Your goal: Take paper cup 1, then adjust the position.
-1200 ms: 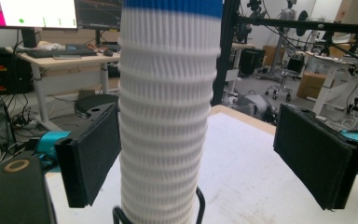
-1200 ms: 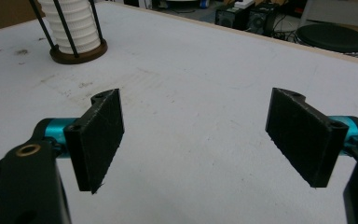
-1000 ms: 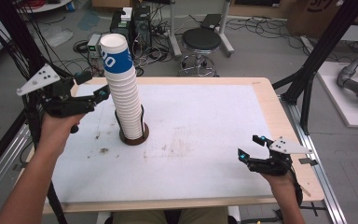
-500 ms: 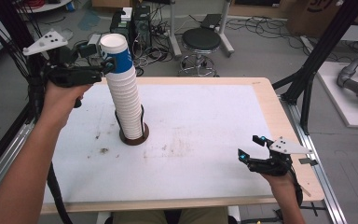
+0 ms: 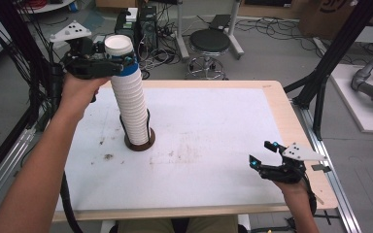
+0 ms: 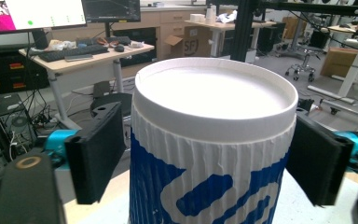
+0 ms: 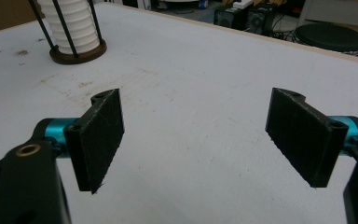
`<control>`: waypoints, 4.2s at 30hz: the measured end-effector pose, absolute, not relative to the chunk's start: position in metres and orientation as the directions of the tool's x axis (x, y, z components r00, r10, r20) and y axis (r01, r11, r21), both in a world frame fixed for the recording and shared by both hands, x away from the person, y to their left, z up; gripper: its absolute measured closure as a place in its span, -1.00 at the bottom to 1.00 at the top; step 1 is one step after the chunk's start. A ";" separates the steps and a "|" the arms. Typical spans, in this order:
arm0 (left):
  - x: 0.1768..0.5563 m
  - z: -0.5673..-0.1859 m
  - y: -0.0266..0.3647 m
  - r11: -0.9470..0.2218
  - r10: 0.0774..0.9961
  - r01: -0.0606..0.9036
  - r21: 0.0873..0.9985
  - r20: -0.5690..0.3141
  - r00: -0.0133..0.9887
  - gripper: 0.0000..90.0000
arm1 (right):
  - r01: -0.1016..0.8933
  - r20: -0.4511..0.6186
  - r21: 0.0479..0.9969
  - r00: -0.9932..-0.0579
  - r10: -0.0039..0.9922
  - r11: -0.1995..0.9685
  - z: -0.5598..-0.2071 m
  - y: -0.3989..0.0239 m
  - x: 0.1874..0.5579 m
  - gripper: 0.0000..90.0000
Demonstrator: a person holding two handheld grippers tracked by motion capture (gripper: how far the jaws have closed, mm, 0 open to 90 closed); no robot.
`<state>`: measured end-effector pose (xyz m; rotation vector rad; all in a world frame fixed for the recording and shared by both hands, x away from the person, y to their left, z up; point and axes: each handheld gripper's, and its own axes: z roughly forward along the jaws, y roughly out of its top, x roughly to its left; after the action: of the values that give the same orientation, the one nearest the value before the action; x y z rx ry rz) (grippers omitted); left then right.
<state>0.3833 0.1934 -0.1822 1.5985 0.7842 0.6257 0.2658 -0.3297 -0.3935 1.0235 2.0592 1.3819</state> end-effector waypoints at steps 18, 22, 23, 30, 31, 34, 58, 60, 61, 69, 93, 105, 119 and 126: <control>0.377 -0.155 0.198 -0.041 0.768 0.083 0.996 -0.022 0.641 -0.39 | 0.324 0.032 0.921 -0.618 0.786 0.218 -0.392 -0.330 0.265 -0.57; 0.369 -0.136 0.207 0.002 0.769 0.047 0.999 -0.031 0.638 -0.39 | 0.324 0.032 0.921 -0.617 0.786 0.217 -0.392 -0.331 0.265 -0.56; 0.369 -0.136 0.207 0.002 0.769 0.047 0.999 -0.031 0.638 -0.39 | 0.324 0.032 0.921 -0.617 0.786 0.217 -0.392 -0.331 0.265 -0.56; 0.354 -0.115 0.226 0.089 0.759 -0.008 0.996 -0.063 0.648 -0.37 | 0.326 0.033 0.920 -0.618 0.786 0.218 -0.393 -0.330 0.265 -0.56; 0.354 -0.115 0.226 0.089 0.759 -0.008 0.996 -0.063 0.648 -0.37 | 0.326 0.033 0.920 -0.618 0.786 0.218 -0.393 -0.330 0.265 -0.56; 0.346 -0.109 0.235 0.095 0.759 -0.031 0.995 -0.052 0.649 -0.37 | 0.320 0.028 0.922 -0.618 0.786 0.219 -0.393 -0.329 0.265 -0.56; 0.296 -0.172 0.300 0.036 0.790 -0.048 0.998 0.001 0.613 -0.37 | 0.327 0.029 0.917 -0.623 0.782 0.227 -0.395 -0.324 0.265 -0.56; 0.294 -0.177 0.302 0.032 0.785 -0.045 0.998 0.003 0.619 -0.37 | 0.331 0.033 0.916 -0.624 0.780 0.225 -0.395 -0.324 0.265 -0.56; 0.293 -0.182 0.303 0.027 0.782 -0.043 0.999 0.005 0.623 -0.37 | 0.331 0.032 0.916 -0.624 0.780 0.227 -0.395 -0.324 0.265 -0.56; 0.285 -0.228 0.295 0.008 0.750 -0.003 1.000 -0.004 0.661 -0.37 | 0.333 0.031 0.913 -0.631 0.775 0.234 -0.396 -0.321 0.265 -0.56; 0.276 -0.323 0.216 -0.053 0.594 0.092 0.994 -0.043 0.803 -0.38 | 0.319 0.028 0.913 -0.672 0.740 0.255 -0.398 -0.309 0.269 -0.56; 0.280 -0.340 0.198 -0.050 0.552 0.120 0.992 -0.072 0.831 -0.37 | 0.303 0.017 0.913 -0.696 0.718 0.273 -0.398 -0.302 0.271 -0.57; 0.288 -0.342 0.170 -0.047 0.496 0.116 0.992 -0.078 0.865 -0.38 | 0.286 0.032 0.916 -0.750 0.660 0.281 -0.394 -0.292 0.270 -0.57; 0.295 -0.348 0.153 -0.063 0.457 0.116 0.991 -0.074 0.886 -0.37 | 0.267 0.038 0.917 -0.796 0.604 0.295 -0.393 -0.275 0.273 -0.57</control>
<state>0.2950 0.1528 -0.3475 1.6267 0.4526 0.2959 0.2728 -0.2754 -0.3934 0.7896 2.2523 1.5017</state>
